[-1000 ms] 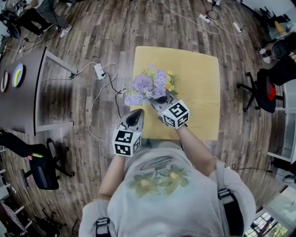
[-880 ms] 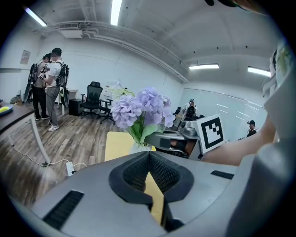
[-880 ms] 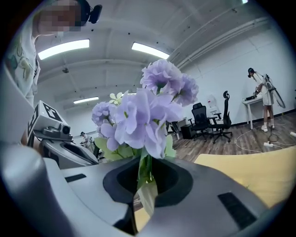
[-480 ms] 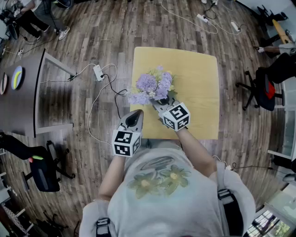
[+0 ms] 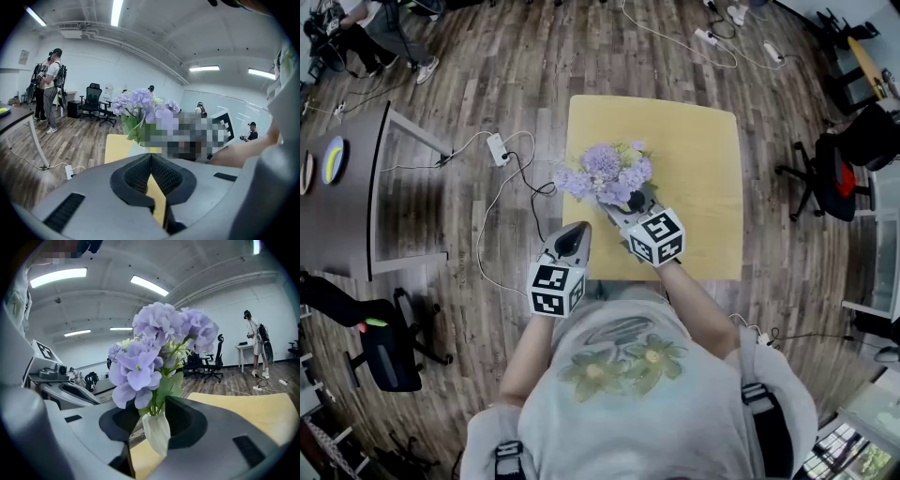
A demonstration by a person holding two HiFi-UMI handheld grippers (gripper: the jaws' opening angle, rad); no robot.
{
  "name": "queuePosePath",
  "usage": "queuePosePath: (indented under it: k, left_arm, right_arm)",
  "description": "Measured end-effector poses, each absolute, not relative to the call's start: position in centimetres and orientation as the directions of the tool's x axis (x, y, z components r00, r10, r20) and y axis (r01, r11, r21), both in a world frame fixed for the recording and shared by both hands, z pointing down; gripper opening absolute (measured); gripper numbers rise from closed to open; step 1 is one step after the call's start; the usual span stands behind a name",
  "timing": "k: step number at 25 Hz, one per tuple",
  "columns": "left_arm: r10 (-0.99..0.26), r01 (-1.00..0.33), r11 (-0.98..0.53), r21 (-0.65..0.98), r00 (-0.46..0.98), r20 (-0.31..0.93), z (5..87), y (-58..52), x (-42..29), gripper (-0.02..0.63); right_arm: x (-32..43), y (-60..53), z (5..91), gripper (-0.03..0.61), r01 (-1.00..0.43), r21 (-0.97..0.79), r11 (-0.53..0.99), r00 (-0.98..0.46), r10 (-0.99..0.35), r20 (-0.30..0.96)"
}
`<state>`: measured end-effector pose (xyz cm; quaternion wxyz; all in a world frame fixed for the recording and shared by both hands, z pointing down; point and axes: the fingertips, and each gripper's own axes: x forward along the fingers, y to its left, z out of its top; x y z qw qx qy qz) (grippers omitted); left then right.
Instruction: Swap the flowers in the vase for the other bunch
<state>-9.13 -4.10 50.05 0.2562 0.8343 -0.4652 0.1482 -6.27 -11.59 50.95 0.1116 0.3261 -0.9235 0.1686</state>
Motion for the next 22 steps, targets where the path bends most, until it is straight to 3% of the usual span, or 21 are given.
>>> queuePosePath:
  k: [5,16,19,22]
  left_arm:
    - [-0.702,-0.851,-0.439,0.289,0.526,0.480,49.9,-3.8,-9.2,0.018]
    - [-0.689,-0.831,-0.475,0.290,0.556,0.464,49.8,-3.2,-8.5,0.018]
    - [-0.679,-0.819,-0.496,0.289,0.573,0.459,49.8,-2.9,-7.9,0.018]
    - [-0.664,-0.804,-0.521,0.286,0.593,0.455,49.6,-2.7,-6.6,0.018]
  right_arm:
    - [-5.3,-11.1,51.6,0.193,-0.696,-0.205,0.688,-0.706,-0.603,0.371]
    - [-3.6,-8.8,51.3,0.192,-0.726,-0.202,0.657,-0.681,-0.645,0.346]
    - [-3.1,-7.6,50.6,0.095,-0.724,-0.195,0.662,-0.684,-0.651,0.329]
    - [-2.4,-6.3,50.1,0.063,-0.692,-0.210,0.690,-0.716,-0.620,0.322]
